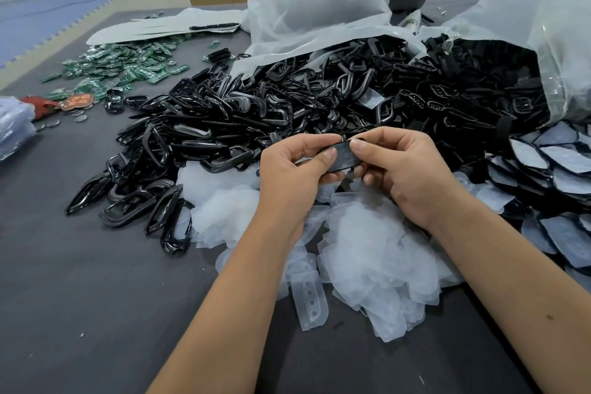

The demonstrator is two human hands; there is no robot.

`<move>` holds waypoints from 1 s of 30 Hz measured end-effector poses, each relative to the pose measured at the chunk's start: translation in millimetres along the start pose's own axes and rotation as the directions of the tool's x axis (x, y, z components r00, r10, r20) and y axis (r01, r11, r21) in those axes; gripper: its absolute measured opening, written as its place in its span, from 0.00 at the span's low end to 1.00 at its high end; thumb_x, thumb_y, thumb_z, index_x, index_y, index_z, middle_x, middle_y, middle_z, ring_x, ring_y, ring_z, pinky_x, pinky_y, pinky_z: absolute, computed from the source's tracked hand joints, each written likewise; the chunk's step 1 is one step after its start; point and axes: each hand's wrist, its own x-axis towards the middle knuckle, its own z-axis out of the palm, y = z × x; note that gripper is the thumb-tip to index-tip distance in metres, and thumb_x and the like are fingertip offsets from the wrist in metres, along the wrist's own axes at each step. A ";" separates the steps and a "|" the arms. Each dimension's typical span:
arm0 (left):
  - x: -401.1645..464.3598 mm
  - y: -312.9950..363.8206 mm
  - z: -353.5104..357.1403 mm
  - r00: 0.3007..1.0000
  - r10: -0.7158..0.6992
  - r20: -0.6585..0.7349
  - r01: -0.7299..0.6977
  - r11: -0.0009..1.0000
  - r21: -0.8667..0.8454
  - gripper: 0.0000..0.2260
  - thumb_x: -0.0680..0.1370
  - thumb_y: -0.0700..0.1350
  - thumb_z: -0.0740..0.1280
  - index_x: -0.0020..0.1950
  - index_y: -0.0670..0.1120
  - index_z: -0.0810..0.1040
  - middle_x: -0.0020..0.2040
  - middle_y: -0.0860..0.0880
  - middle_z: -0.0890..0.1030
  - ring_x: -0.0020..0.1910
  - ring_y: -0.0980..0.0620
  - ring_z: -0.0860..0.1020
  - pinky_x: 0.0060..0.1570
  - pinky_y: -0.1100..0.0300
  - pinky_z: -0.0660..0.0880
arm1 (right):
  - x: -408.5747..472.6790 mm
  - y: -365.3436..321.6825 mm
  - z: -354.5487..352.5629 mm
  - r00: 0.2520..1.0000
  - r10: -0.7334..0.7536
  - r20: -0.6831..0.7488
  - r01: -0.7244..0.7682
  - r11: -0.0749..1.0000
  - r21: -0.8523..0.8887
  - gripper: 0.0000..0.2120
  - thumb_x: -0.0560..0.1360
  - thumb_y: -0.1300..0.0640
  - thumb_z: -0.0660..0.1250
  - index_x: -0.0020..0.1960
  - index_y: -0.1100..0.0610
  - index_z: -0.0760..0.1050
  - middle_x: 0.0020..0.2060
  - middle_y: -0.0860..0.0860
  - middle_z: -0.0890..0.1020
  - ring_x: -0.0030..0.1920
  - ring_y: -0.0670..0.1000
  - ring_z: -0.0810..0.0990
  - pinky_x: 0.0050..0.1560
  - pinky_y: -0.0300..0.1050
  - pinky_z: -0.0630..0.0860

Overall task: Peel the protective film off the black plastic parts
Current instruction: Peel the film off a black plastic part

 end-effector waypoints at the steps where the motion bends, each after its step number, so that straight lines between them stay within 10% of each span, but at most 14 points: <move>1: -0.2 0.2 0.0 1.000 0.001 0.004 -0.001 1.000 0.003 0.09 0.79 0.30 0.69 0.50 0.42 0.85 0.41 0.46 0.86 0.37 0.50 0.85 0.37 0.65 0.80 | -0.2 -0.3 0.0 1.000 -0.002 -0.004 0.002 1.000 -0.003 0.05 0.75 0.64 0.74 0.42 0.58 0.85 0.35 0.56 0.83 0.31 0.48 0.81 0.30 0.36 0.77; 7: 1.2 3.2 -5.5 1.000 -0.007 0.029 0.007 1.000 0.011 0.09 0.78 0.28 0.69 0.53 0.40 0.85 0.37 0.51 0.85 0.34 0.52 0.85 0.36 0.68 0.79 | -1.8 -1.2 -2.2 0.957 -0.289 0.008 0.255 0.830 -0.495 0.05 0.80 0.59 0.73 0.45 0.57 0.84 0.31 0.54 0.84 0.28 0.55 0.84 0.26 0.49 0.80; 19: 14.7 19.4 -25.2 0.953 -0.299 0.054 0.302 0.917 -0.262 0.10 0.79 0.31 0.67 0.43 0.38 0.88 0.36 0.44 0.84 0.30 0.55 0.81 0.32 0.71 0.77 | -3.4 -6.6 -2.1 0.688 -0.595 0.416 0.676 0.316 -0.665 0.07 0.77 0.61 0.76 0.55 0.58 0.87 0.54 0.54 0.80 0.50 0.52 0.81 0.39 0.45 0.80; 21: 14.5 21.2 -24.7 0.945 -0.312 0.092 0.325 0.886 -0.330 0.11 0.82 0.40 0.68 0.46 0.35 0.87 0.39 0.42 0.85 0.33 0.54 0.82 0.33 0.70 0.78 | -2.7 -7.9 1.8 0.707 -0.612 0.355 0.658 0.386 -0.646 0.04 0.77 0.62 0.76 0.52 0.58 0.87 0.51 0.53 0.82 0.48 0.52 0.81 0.39 0.43 0.78; 25: 13.6 19.1 -19.2 0.960 -0.259 0.105 0.279 0.871 -0.404 0.18 0.84 0.51 0.65 0.55 0.36 0.84 0.50 0.39 0.86 0.43 0.49 0.85 0.40 0.65 0.81 | -4.5 -11.1 7.2 0.940 -0.341 0.007 0.324 0.885 -0.335 0.05 0.76 0.63 0.75 0.45 0.54 0.87 0.40 0.49 0.84 0.39 0.46 0.80 0.39 0.41 0.77; 30: 9.6 11.6 -10.3 0.987 -0.136 0.085 0.151 0.964 -0.219 0.06 0.83 0.39 0.67 0.50 0.41 0.84 0.45 0.47 0.86 0.41 0.55 0.83 0.44 0.65 0.80 | -5.2 -20.5 8.2 1.000 0.013 0.027 -0.011 0.998 -0.056 0.03 0.67 0.55 0.77 0.40 0.54 0.88 0.38 0.56 0.85 0.37 0.48 0.81 0.42 0.43 0.76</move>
